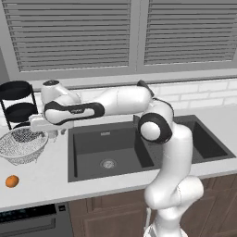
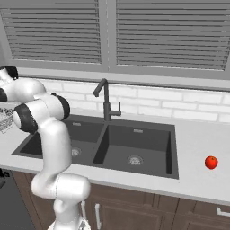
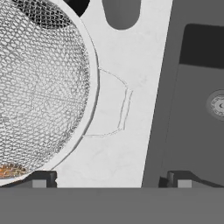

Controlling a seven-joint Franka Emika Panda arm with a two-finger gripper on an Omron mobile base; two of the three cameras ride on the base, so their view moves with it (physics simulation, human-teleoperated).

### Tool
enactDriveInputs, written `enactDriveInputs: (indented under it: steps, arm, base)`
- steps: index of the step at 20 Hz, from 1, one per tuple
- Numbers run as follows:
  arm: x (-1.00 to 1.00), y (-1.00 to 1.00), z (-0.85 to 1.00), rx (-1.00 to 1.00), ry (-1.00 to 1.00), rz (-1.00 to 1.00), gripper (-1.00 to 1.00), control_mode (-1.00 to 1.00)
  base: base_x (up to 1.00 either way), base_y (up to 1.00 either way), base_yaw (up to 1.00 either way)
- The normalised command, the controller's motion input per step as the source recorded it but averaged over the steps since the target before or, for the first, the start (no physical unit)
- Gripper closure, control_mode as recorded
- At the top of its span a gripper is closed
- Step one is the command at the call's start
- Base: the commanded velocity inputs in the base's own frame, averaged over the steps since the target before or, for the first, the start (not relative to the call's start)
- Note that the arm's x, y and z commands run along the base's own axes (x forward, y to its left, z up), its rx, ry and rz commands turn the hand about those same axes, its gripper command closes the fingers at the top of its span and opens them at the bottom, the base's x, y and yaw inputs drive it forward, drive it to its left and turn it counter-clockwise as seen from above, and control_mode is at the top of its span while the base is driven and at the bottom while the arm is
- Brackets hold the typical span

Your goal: Put the colander in the sink, put the apple, tangerine in the colander, and turn on the sink faucet and pour water over the colander.

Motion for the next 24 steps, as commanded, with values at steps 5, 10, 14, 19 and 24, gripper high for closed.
enactDriveInputs:
  steps: [5, 10, 14, 19, 24]
  arm:
    - [0.37, 0.26, -0.34, 0.0, 0.0, 0.0, -1.0, -1.0]
    - [0.36, 0.23, -0.23, 0.0, 0.0, 0.0, -1.0, -1.0]
    - [0.33, 0.01, -0.14, 0.0, 0.0, 0.0, -1.0, -1.0]
    - [0.18, -0.07, -0.24, 0.0, 0.0, 0.0, -1.0, -1.0]
    - [0.0, -0.13, -0.21, 0.01, 0.0, 0.0, -1.0, -1.0]
  base:
    - [0.0, 0.0, 0.0]
    - [0.0, 0.0, 0.0]
    - [0.0, 0.0, 0.0]
    - [0.0, 0.0, 0.0]
    - [0.0, 0.0, 0.0]
